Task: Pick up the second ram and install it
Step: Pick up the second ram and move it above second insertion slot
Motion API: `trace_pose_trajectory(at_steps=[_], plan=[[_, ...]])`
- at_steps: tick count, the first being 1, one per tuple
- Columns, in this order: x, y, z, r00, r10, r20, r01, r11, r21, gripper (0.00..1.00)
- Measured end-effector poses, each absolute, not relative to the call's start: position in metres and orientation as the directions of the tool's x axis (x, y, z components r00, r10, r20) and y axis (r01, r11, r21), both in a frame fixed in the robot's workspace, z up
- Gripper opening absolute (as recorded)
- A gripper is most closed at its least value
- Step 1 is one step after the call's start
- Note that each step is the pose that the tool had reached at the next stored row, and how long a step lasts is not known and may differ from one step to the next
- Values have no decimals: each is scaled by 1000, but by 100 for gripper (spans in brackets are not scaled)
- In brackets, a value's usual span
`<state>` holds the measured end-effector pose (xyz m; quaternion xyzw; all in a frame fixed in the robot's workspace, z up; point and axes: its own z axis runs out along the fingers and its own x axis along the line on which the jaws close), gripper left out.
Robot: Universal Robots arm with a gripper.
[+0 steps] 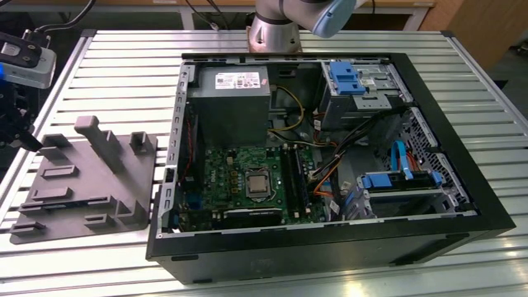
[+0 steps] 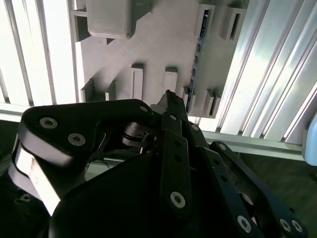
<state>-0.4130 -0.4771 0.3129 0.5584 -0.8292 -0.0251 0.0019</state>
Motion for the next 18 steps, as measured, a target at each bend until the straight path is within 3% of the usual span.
trace_pose_trajectory(at_steps=[18], plan=[[-414, -478, 311, -223, -975, -25, -974, 221, 44, 11]])
